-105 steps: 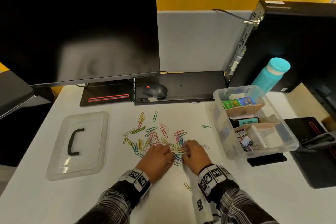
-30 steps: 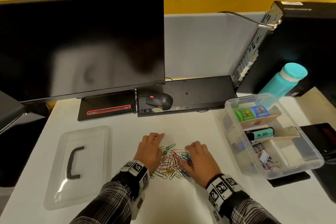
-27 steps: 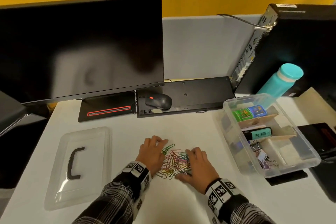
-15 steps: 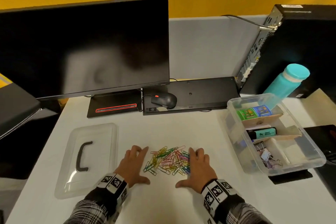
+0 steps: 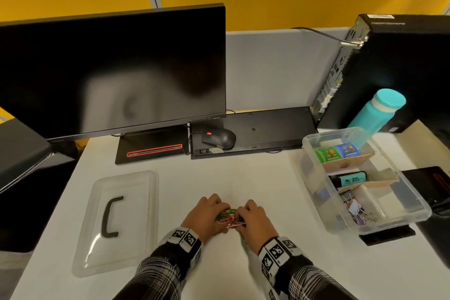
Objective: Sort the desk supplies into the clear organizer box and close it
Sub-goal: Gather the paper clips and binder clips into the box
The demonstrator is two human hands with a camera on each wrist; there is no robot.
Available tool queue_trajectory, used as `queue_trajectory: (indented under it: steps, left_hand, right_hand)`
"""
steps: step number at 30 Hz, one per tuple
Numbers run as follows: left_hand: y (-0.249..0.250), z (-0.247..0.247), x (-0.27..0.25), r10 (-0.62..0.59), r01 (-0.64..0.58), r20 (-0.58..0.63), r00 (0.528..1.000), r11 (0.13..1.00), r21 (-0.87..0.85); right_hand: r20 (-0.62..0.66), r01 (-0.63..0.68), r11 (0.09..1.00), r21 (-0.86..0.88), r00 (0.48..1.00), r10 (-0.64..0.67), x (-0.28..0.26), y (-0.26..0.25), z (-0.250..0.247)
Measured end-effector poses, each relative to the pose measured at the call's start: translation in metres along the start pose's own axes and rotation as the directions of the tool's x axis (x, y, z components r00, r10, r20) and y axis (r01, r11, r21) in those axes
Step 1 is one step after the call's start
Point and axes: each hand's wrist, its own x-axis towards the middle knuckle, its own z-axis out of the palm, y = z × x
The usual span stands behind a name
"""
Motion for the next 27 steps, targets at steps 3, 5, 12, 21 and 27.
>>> queue_trajectory:
  steps: [3, 5, 12, 21, 27]
  left_hand:
    - [0.004, 0.002, -0.004, 0.004, -0.003, -0.044, 0.999, 1.0, 0.018]
    - [0.007, 0.002, -0.005, 0.001, 0.003, -0.055, 0.998, 0.998, 0.066]
    - [0.007, 0.007, -0.006, 0.046, -0.035, -0.092, 0.995, 0.993, 0.115]
    - [0.002, 0.008, -0.006, 0.027, -0.03, -0.16, 0.987, 0.999, -0.013]
    - [0.013, 0.01, -0.009, 0.033, -0.058, -0.229, 0.973, 0.993, -0.102]
  right_hand:
    - [-0.021, 0.047, 0.998, -0.03, 0.999, -0.048, 0.001, 0.004, 0.002]
    - [-0.041, 0.081, 0.996, -0.033, 0.996, -0.083, 0.002, 0.01, 0.001]
    - [-0.05, 0.053, 0.997, 0.063, 0.997, -0.05, -0.007, 0.031, -0.01]
    - [-0.181, 0.036, 0.965, 0.26, 0.983, 0.012, -0.025, 0.043, -0.039]
    - [-0.186, 0.108, 0.957, 0.269, 0.981, -0.059, -0.045, 0.049, -0.062]
